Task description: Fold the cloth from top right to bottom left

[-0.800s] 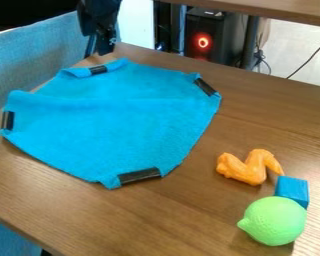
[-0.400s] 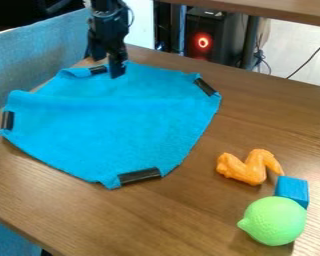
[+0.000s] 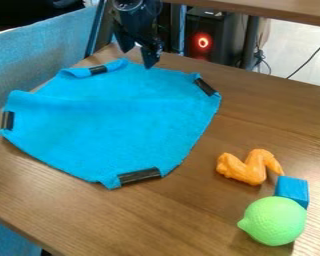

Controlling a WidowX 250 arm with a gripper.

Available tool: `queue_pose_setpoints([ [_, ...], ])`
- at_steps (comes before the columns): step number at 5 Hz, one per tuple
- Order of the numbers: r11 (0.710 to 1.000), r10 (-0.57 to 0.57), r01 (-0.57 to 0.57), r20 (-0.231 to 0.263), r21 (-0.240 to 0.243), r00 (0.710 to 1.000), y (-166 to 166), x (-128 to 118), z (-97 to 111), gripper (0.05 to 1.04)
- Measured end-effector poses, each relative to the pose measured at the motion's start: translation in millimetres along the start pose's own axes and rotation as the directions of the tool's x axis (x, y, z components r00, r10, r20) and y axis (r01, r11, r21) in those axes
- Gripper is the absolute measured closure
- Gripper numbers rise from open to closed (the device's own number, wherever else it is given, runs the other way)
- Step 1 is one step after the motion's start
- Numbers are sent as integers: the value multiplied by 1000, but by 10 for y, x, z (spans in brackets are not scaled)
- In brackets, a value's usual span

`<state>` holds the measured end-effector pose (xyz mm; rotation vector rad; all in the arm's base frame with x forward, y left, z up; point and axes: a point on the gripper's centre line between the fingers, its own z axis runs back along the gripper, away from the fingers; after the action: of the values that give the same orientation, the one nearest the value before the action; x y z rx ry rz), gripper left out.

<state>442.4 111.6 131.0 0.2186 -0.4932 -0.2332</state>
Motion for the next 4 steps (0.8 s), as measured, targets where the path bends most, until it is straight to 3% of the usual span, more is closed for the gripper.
queue_pose_setpoints([
  [1, 987, 143, -150, 109, 58, 984, -190, 147, 110, 83],
  [2, 947, 277, -299, 174, 114, 945, -374, 223, 91, 83],
  [3, 887, 366, -419, 258, 193, 894, -563, 308, 133, 83],
  [4, 849, 415, -487, 308, 207, 856, -721, 387, 201, 83],
])
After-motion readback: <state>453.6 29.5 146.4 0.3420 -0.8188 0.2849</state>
